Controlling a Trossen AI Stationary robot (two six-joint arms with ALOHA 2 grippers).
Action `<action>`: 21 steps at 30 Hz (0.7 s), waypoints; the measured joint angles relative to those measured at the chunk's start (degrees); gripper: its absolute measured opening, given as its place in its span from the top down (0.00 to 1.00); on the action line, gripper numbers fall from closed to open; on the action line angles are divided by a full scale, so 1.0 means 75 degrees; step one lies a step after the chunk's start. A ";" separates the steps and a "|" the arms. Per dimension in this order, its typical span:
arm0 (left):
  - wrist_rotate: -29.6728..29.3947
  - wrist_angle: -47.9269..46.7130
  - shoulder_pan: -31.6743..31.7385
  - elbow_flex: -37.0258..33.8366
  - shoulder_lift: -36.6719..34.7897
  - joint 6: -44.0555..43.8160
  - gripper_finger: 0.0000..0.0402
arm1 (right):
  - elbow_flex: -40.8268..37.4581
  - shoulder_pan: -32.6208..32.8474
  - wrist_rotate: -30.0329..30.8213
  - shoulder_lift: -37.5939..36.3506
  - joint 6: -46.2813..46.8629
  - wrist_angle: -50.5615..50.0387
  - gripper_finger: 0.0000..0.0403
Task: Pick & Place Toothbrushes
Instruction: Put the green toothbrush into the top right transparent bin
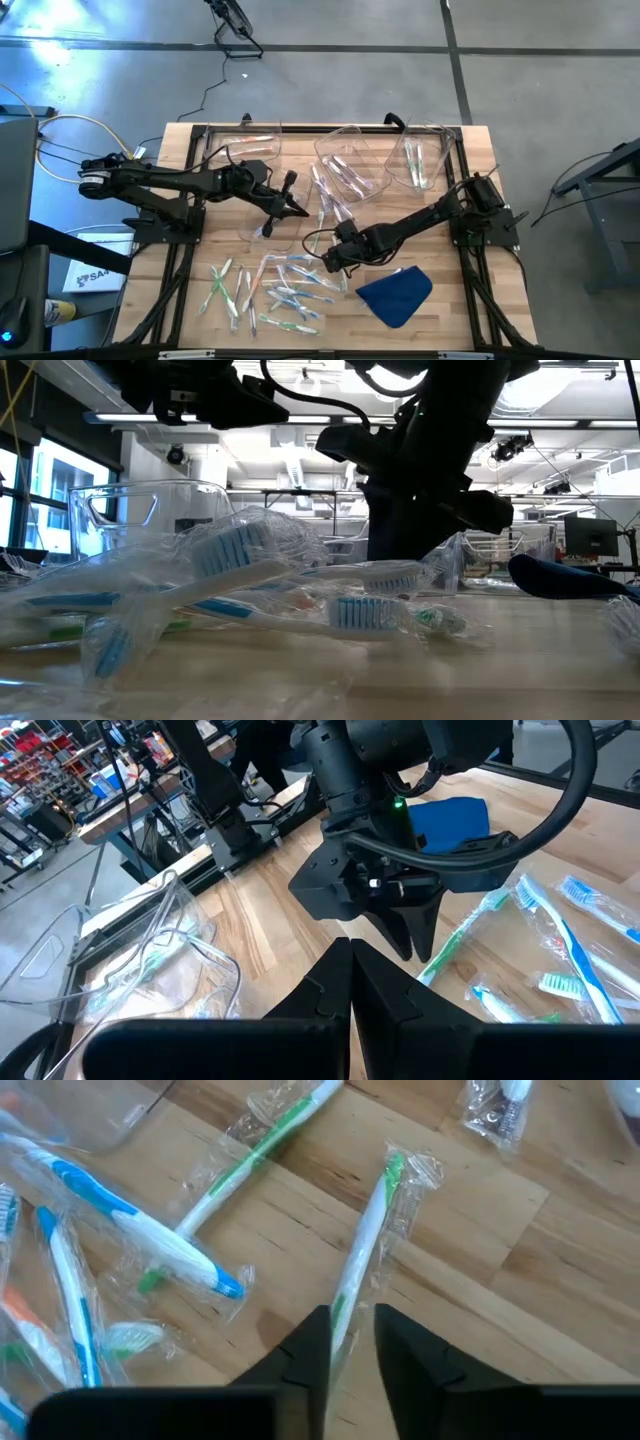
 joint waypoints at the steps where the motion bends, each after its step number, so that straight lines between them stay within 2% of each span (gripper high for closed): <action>1: 0.0000 0.0000 0.0000 0.0000 0.0000 0.0000 1.00 | -0.0001 -0.0005 -0.0002 0.0000 0.0020 0.0003 0.78; 8: 0.0000 0.0000 0.0000 0.0000 0.0000 0.0000 1.00 | 0.0001 -0.0038 -0.0026 0.0000 0.0038 0.0218 0.68; 15: 0.0000 -0.0003 0.0000 0.0000 0.0000 0.0020 1.00 | 0.0007 -0.0038 -0.0053 0.0089 0.0337 0.0177 0.69; 21: 0.0011 -0.0025 0.0000 -0.0003 0.0000 0.0146 1.00 | 0.0023 -0.0038 -0.0168 0.0612 0.0362 0.0682 0.69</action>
